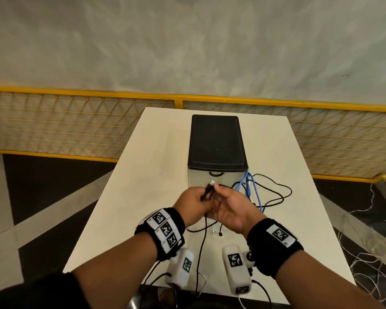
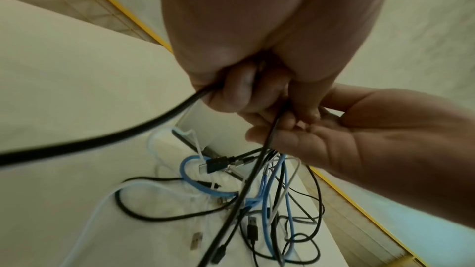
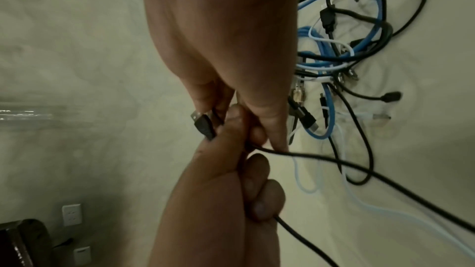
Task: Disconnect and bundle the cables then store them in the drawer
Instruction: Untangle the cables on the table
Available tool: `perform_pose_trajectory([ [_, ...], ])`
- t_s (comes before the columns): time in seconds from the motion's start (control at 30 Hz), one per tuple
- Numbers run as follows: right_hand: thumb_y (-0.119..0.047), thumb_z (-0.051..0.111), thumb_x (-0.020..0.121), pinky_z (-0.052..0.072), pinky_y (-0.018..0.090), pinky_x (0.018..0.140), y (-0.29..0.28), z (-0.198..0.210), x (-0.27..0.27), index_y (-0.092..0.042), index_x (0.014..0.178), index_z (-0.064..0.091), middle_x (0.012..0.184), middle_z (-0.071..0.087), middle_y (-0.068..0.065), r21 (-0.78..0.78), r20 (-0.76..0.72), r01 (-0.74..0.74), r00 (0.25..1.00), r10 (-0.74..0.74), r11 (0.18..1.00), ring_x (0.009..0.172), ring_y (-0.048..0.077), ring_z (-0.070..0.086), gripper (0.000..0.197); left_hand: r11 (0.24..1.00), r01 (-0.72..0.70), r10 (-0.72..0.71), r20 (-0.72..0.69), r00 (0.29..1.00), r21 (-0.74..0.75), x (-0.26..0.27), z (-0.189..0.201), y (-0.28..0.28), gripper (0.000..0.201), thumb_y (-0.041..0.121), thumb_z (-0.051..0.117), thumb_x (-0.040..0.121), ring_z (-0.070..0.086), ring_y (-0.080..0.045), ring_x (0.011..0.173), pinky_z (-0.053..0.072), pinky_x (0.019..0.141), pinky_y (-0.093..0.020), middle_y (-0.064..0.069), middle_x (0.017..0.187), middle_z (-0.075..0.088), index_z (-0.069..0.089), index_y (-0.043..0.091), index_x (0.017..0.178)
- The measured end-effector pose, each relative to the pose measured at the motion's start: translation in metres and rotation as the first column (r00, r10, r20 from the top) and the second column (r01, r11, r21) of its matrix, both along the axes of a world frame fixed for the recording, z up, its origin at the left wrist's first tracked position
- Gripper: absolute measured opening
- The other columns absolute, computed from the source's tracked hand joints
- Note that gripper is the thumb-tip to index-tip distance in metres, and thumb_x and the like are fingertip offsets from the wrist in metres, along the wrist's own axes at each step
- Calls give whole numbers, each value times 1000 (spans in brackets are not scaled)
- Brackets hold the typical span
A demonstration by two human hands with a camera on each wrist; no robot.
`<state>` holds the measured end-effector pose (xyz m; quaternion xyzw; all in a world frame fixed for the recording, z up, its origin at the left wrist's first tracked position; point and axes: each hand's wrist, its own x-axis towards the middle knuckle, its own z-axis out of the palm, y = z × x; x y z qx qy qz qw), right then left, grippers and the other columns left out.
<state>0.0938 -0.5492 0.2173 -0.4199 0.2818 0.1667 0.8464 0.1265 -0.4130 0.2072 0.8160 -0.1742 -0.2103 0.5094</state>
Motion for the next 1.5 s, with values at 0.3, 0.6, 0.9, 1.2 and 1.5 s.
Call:
perform_pose_trajectory([
  [0.3,-20,32,106,43,55,98,-43,-8,17,-10,105,54,92,77,15,-13,-126,193,973,-193,981,100,30,68,24,856,419,-334,-294,896,304,-33,-30,79,26,29,80,74,55,-2,58,44,64,-21,11,57,60,59,24,58],
  [0.6,-18,34,106,51,50,82,-38,-26,9,-12,108,53,112,70,17,-72,-98,238,965,-245,969,102,31,68,21,656,581,-462,-353,814,482,-46,-30,132,29,44,77,72,56,-5,74,43,70,-23,10,78,59,70,18,81],
  [0.9,-16,37,105,53,49,81,-12,-11,-11,-10,104,55,95,75,13,-18,-36,107,994,-108,994,83,25,73,19,997,-25,21,64,998,73,4,14,4,26,39,80,74,47,2,51,35,53,-14,14,57,53,61,21,72],
  [1.2,-22,40,102,45,52,99,-9,0,-19,-8,115,64,96,70,13,34,-28,29,999,-28,999,91,29,65,31,1000,29,-30,-23,999,-11,-14,1,-15,34,15,70,84,54,0,54,47,62,-23,14,52,55,55,27,56],
  [1.5,-20,34,106,53,52,82,-22,4,0,-17,110,51,102,76,15,70,-48,134,990,-131,989,99,26,72,18,804,499,-449,-219,866,323,-49,-13,60,13,26,74,82,51,-1,58,40,60,-19,7,67,59,68,15,78],
])
